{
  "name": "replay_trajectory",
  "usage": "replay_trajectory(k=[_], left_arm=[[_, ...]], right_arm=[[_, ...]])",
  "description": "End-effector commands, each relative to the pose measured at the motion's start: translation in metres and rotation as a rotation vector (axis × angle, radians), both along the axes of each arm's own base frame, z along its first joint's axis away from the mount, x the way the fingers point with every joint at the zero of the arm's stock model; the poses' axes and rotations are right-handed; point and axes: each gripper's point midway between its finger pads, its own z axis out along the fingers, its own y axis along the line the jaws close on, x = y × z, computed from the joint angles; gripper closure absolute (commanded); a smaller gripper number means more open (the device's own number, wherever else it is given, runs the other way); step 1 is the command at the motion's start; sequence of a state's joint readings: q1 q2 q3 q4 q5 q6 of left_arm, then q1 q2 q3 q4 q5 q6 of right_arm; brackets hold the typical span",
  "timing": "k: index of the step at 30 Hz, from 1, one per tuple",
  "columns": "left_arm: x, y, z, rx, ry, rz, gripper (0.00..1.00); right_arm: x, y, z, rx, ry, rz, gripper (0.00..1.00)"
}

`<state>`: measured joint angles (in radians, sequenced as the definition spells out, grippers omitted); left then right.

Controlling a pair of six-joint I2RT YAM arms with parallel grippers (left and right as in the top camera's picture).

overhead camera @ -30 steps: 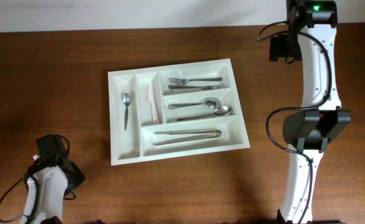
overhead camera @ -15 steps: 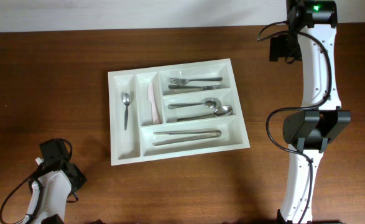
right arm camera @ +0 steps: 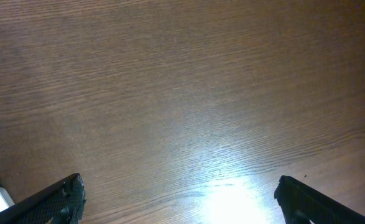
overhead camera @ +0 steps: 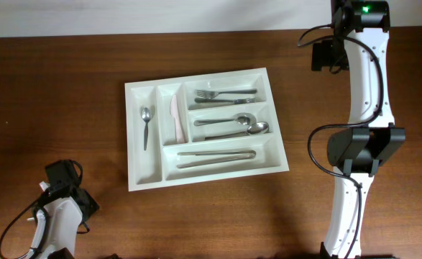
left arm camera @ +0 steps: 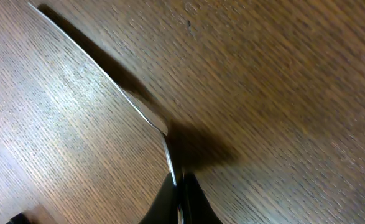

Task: Pack container

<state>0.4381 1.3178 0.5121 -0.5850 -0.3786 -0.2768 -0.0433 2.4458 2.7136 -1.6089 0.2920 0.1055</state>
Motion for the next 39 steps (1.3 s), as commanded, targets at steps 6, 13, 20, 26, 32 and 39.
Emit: replay_trajectory(k=[6, 13, 20, 26, 32, 39], left_arm=[[0.003, 0.003, 0.001, 0.014, -0.022, 0.002, 0.98], [0.039, 0.017, 0.031, 0.051, -0.119, -0.019, 0.98], [0.135, 0.000, 0.094, 0.023, -0.330, -0.471, 0.98], [0.190, -0.058, 0.132, 0.004, -0.483, -0.819, 0.98], [0.212, -0.144, 0.142, -0.087, -0.580, -1.087, 0.98], [0.217, -0.226, 0.106, -0.165, -0.507, -1.309, 0.98]], right_arm=[[0.000, -0.002, 0.019, -0.021, -0.047, -0.014, 0.01], [0.000, -0.002, 0.019, -0.021, -0.047, -0.014, 0.01], [0.000, -0.002, 0.019, -0.022, -0.047, -0.014, 0.01], [0.000, -0.002, 0.019, -0.022, -0.047, -0.014, 0.01], [0.000, -0.002, 0.019, -0.021, -0.047, -0.014, 0.01], [0.000, -0.002, 0.019, -0.021, -0.047, -0.014, 0.01]])
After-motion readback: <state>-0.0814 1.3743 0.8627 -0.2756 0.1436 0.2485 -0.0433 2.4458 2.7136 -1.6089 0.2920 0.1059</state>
